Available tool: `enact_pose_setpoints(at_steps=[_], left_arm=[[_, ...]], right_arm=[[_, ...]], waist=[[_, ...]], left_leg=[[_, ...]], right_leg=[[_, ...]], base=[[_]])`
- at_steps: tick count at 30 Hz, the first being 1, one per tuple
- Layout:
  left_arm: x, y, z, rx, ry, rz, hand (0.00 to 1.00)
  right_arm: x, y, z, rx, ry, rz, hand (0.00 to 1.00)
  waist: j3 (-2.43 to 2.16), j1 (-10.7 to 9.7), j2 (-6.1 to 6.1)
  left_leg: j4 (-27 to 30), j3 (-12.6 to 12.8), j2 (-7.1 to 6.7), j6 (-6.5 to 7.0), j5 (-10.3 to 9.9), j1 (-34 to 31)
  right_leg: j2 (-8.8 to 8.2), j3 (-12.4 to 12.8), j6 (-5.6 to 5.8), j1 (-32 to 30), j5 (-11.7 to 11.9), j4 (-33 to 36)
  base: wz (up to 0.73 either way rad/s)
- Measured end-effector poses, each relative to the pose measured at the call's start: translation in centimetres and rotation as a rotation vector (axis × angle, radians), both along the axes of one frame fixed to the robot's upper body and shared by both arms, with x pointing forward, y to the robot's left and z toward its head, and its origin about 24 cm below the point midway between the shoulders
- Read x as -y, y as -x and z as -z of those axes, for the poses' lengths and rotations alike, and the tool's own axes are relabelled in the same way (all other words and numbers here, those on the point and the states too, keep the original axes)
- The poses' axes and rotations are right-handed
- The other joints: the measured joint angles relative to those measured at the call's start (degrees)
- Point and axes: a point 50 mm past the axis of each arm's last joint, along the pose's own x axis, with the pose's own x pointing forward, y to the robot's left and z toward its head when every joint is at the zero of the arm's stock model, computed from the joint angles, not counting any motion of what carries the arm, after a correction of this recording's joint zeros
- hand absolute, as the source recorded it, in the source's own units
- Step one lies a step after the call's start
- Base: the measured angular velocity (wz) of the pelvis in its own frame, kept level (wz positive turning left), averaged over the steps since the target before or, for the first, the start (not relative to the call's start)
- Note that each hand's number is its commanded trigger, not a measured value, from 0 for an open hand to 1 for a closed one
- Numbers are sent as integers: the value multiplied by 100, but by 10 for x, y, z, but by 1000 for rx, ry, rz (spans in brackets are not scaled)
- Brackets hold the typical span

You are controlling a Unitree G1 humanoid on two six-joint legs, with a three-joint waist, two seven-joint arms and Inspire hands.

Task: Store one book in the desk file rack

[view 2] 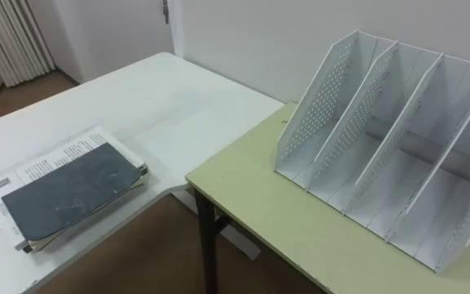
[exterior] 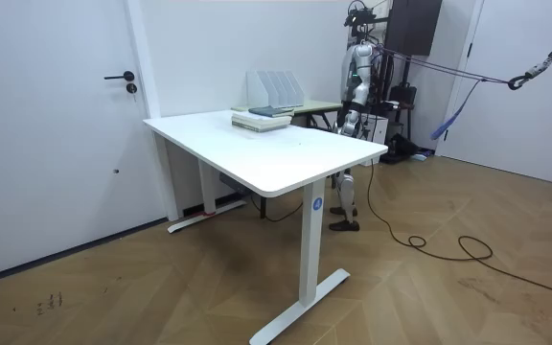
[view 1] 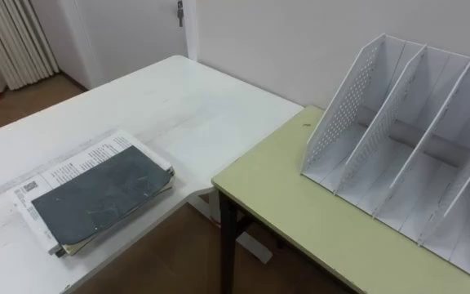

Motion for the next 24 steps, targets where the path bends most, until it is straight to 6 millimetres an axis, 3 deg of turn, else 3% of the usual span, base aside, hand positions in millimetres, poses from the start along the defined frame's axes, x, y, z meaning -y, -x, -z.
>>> enact_pose_setpoints(at_steps=[24], left_arm=[[0, 0, 0, 8, -6, 0, 0]], right_arm=[[-2, -4, 1, 12, -13, -3, 0]], waist=[[18, 2, 5]], left_leg=[[11, 1, -8, 0, 0, 8]], right_leg=[[-22, -80, 2, 31, -6, -8]], base=[[0]])
